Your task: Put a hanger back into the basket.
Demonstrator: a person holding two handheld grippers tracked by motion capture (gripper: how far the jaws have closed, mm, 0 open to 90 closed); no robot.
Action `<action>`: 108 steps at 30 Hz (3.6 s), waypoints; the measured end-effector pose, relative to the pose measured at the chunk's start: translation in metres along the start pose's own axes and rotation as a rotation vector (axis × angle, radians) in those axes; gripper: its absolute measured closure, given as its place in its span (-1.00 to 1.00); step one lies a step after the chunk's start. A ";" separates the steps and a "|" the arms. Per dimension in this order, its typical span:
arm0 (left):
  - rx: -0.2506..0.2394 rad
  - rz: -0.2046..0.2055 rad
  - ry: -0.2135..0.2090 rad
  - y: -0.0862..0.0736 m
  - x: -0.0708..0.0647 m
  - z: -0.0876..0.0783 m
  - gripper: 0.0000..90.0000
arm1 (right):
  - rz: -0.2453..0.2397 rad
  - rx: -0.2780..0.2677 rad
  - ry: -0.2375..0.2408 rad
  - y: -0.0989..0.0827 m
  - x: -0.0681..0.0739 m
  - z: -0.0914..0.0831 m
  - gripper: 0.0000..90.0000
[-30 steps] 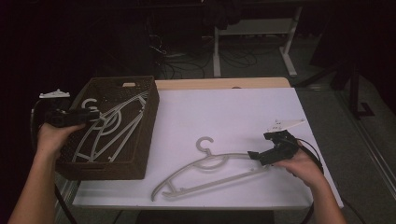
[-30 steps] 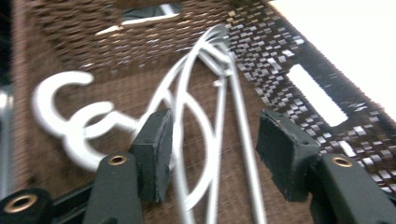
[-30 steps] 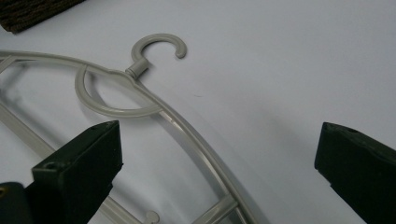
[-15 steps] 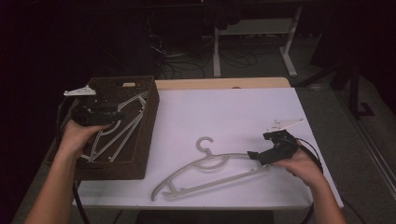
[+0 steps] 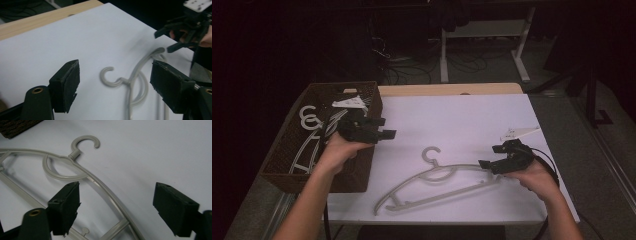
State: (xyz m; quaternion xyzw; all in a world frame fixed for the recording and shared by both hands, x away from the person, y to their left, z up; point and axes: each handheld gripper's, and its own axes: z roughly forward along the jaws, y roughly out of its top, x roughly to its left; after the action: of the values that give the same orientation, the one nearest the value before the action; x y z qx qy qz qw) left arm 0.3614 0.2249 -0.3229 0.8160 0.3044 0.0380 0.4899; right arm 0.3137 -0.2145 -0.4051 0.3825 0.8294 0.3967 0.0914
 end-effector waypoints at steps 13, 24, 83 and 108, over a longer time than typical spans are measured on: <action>0.060 0.029 -0.085 -0.019 -0.034 0.054 -0.64 | 0.035 0.028 -0.031 -0.003 0.003 -0.006 0.60; 0.107 0.040 -0.081 -0.044 -0.035 0.074 -0.64 | 0.020 0.092 -0.051 -0.029 0.015 -0.012 0.97; 0.345 0.142 -0.002 -0.098 -0.040 0.107 0.82 | -0.014 0.159 -0.037 -0.048 0.019 -0.003 0.87; 0.193 0.032 0.132 -0.038 -0.040 0.078 0.83 | 0.013 -0.004 -0.041 -0.041 0.011 -0.003 -0.73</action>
State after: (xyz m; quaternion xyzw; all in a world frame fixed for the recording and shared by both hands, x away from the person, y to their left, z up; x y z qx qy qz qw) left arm 0.3398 0.1559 -0.3856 0.8598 0.3253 0.0700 0.3873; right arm 0.2816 -0.2244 -0.4315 0.3957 0.8241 0.3911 0.1065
